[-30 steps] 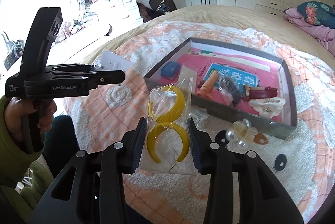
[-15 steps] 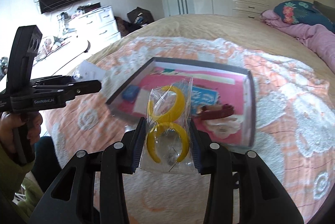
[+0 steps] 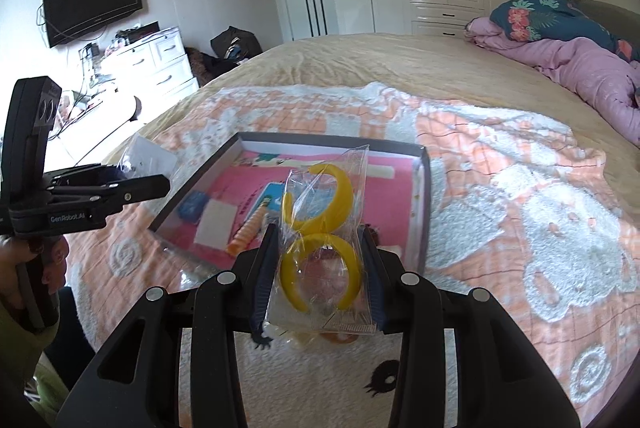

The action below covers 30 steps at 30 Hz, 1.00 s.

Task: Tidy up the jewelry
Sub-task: 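Carry the bangles into the tray with the right tool while the left tool lowers the earring card there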

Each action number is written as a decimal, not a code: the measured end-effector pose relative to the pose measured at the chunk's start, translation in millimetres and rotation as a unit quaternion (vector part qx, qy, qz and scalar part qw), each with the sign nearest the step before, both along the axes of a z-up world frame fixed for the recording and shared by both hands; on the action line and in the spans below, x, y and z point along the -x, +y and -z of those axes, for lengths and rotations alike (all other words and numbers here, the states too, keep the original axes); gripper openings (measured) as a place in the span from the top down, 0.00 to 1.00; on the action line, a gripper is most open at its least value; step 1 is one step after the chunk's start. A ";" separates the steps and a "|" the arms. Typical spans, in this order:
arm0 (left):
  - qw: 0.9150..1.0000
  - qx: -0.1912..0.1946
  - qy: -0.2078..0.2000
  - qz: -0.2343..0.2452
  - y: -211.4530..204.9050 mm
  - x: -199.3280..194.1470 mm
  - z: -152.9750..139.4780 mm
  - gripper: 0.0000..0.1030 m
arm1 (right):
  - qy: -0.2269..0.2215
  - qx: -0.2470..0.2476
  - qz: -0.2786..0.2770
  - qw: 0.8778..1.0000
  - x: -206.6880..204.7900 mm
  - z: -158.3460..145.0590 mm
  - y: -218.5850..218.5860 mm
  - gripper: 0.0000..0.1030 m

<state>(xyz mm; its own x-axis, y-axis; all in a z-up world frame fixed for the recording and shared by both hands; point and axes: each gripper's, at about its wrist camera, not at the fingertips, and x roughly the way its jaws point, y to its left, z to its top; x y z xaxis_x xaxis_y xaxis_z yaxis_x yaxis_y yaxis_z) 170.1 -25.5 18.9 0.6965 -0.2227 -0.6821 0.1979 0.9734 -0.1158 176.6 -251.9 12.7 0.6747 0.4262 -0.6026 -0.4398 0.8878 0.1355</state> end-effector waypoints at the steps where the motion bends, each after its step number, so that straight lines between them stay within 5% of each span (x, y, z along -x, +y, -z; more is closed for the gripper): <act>1: 1.000 -0.001 0.000 0.001 -1.7 -1.4 0.4 0.51 | 0.000 0.000 0.003 1.000 -0.9 -0.7 -1.5 0.63; 30: 0.999 0.005 0.035 0.020 -18.7 -37.5 38.3 0.51 | 0.025 -0.007 0.043 0.999 -53.4 25.2 -12.9 0.63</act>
<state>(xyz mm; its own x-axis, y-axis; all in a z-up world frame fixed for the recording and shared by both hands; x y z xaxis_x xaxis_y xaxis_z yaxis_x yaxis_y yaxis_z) 207.6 -44.2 -19.4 0.6382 -0.2565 -0.7259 0.2274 0.9636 -0.1405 230.0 -264.8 -12.5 0.6779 0.3771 -0.6311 -0.3545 0.9197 0.1687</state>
